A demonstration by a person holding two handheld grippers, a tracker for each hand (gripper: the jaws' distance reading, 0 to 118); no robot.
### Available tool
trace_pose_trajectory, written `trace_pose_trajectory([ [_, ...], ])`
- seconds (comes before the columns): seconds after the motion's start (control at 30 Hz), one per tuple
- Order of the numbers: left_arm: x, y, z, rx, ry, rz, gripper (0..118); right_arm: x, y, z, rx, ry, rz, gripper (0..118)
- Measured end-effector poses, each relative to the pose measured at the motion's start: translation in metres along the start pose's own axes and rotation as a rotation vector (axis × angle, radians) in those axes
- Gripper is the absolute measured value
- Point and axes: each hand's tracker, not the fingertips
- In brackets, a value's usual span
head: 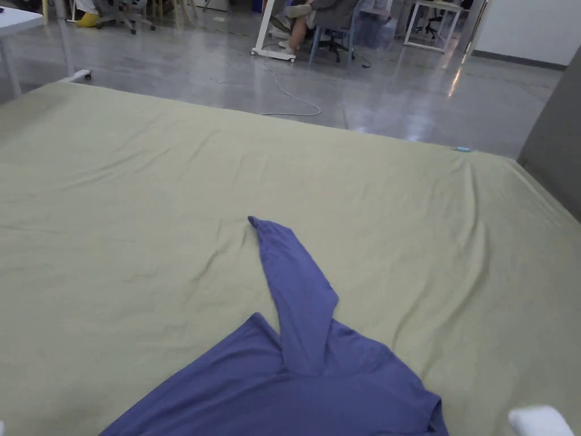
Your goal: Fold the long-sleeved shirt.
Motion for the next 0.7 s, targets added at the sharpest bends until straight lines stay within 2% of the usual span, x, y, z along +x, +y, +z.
trace_pose_trajectory([
  [0.1, -0.002, -0.005, 0.004, -0.008, -0.008, 0.021, 0, -0.001, -0.04, -0.044, -0.137, 0.001, -0.074, 0],
  [0.17, -0.004, -0.009, 0.007, -0.01, -0.006, 0.019, 0, -0.002, -0.055, -0.064, -0.139, 0.007, -0.087, 0],
  [0.23, -0.005, -0.011, 0.011, -0.011, 0.008, 0.013, 0, 0.0, -0.053, -0.062, -0.067, -0.014, -0.1, 0],
  [0.27, -0.008, -0.011, 0.014, -0.01, 0.014, 0.013, 0, 0.004, -0.047, -0.06, -0.101, 0.005, -0.124, 1],
  [0.3, -0.011, -0.011, 0.016, -0.007, 0.017, 0.014, 0, 0.007, -0.042, -0.057, -0.138, 0.016, -0.152, 7],
  [0.33, -0.014, -0.011, 0.018, -0.003, 0.018, 0.018, 0, 0.012, -0.034, -0.047, -0.171, -0.002, -0.167, 16],
  [0.37, -0.016, -0.012, 0.021, 0.0, 0.015, 0.023, 0, 0.017, -0.028, -0.035, -0.171, 0.008, -0.202, 34],
  [0.4, -0.018, -0.012, 0.022, 0.005, 0.015, 0.031, 0, 0.022, -0.02, -0.02, -0.13, 0.014, -0.219, 68],
  [0.43, -0.02, -0.012, 0.024, 0.013, 0.018, 0.038, 0, 0.025, -0.013, 0.002, -0.051, 0.004, -0.243, 90],
  [0.47, -0.022, -0.012, 0.026, 0.017, 0.025, 0.042, 0, 0.025, -0.008, 0.022, 0.028, 0.007, -0.263, 100],
  [0.5, -0.024, -0.013, 0.026, 0.017, 0.032, 0.042, 0, 0.023, -0.003, 0.04, 0.091, 0.013, -0.266, 101],
  [0.6, -0.029, -0.014, 0.024, 0.018, 0.052, 0.046, 0, 0.011, 0.009, 0.07, 0.178, 0.066, -0.265, 100],
  [0.63, -0.032, -0.015, 0.021, 0.015, 0.056, 0.051, 0, 0.005, 0.01, 0.071, 0.198, 0.094, -0.258, 89],
  [0.67, -0.035, -0.015, 0.018, 0.008, 0.064, 0.059, 0, -0.008, 0.012, 0.072, 0.198, 0.106, -0.238, 63],
  [0.7, -0.034, -0.015, 0.016, 0.005, 0.075, 0.062, 0, -0.016, 0.014, 0.068, 0.191, 0.11, -0.208, 5],
])
